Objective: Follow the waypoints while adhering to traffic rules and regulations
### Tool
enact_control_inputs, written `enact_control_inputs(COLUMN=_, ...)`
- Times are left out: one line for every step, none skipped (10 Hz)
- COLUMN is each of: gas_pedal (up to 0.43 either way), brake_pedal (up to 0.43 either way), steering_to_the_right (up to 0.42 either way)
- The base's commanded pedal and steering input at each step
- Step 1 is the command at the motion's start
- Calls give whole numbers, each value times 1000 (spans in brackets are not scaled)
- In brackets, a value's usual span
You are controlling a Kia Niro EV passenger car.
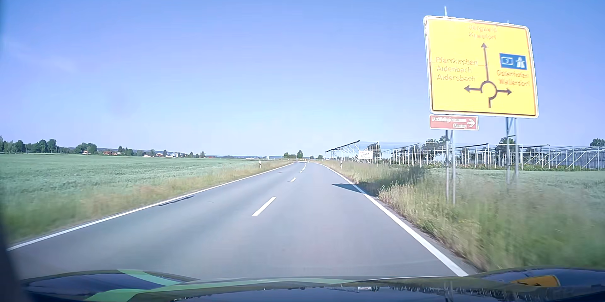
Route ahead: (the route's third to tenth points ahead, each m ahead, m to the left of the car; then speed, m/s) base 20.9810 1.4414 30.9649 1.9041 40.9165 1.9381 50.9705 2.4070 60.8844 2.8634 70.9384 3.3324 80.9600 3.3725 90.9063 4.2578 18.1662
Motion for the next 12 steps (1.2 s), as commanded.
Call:
enact_control_inputs(gas_pedal=268, brake_pedal=0, steering_to_the_right=-2)
enact_control_inputs(gas_pedal=268, brake_pedal=0, steering_to_the_right=-2)
enact_control_inputs(gas_pedal=268, brake_pedal=0, steering_to_the_right=-2)
enact_control_inputs(gas_pedal=268, brake_pedal=0, steering_to_the_right=-1)
enact_control_inputs(gas_pedal=268, brake_pedal=0, steering_to_the_right=-2)
enact_control_inputs(gas_pedal=268, brake_pedal=0, steering_to_the_right=-3)
enact_control_inputs(gas_pedal=248, brake_pedal=0, steering_to_the_right=-3)
enact_control_inputs(gas_pedal=240, brake_pedal=0, steering_to_the_right=-3)
enact_control_inputs(gas_pedal=228, brake_pedal=0, steering_to_the_right=-3)
enact_control_inputs(gas_pedal=220, brake_pedal=0, steering_to_the_right=-3)
enact_control_inputs(gas_pedal=220, brake_pedal=0, steering_to_the_right=-3)
enact_control_inputs(gas_pedal=209, brake_pedal=0, steering_to_the_right=-4)
